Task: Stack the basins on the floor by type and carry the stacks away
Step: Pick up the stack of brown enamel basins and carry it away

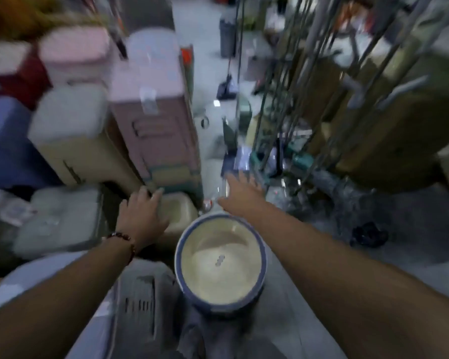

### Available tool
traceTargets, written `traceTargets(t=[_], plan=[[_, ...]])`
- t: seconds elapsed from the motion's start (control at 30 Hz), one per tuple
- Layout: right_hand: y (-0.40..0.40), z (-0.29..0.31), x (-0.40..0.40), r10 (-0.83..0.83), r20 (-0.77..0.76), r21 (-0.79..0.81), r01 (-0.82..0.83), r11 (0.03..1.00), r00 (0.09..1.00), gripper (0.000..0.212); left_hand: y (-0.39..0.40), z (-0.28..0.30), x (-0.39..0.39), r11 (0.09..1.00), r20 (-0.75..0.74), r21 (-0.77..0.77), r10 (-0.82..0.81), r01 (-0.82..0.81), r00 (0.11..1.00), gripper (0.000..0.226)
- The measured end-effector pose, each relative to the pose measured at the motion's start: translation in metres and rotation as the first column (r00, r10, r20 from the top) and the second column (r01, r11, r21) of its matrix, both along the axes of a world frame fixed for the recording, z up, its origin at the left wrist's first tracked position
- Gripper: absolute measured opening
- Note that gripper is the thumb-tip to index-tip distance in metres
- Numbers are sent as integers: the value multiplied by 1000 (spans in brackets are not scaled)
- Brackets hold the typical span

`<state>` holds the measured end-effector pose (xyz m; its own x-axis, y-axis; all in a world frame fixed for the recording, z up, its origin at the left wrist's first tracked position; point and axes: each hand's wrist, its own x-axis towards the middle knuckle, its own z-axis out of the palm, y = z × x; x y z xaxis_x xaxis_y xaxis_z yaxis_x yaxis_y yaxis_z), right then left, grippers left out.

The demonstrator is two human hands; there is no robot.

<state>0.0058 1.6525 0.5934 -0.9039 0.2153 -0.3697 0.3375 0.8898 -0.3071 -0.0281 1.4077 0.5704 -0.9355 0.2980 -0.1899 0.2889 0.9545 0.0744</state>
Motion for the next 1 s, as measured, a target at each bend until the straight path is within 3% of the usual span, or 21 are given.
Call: traceTargets(t=[0.07,0.17,0.3,0.6,0.87,1.0], plan=[[1,73,-21,6,-108,-3,-7,1000,994,76,-6,74,-16,1000,-107,-24,9,-12,994,83],[-1,164,-42,66,-267,44,-56,997,962,76,-19,172,-28,996,-232,65,67,-54,970,84],[-26,251,-45,214,-379,95,-192,977,900,75,-39,252,-18,981,-294,171,135,-86,946,80],[-120,307,-29,560,-333,204,-522,828,758,84,-116,291,41,934,-269,156,353,-321,896,92],[-224,297,8,685,-391,68,-723,688,615,78,-215,288,138,834,-333,48,531,-549,779,96],[-294,302,31,725,-385,56,-770,635,571,81,-276,288,180,779,-328,80,610,-622,721,95]])
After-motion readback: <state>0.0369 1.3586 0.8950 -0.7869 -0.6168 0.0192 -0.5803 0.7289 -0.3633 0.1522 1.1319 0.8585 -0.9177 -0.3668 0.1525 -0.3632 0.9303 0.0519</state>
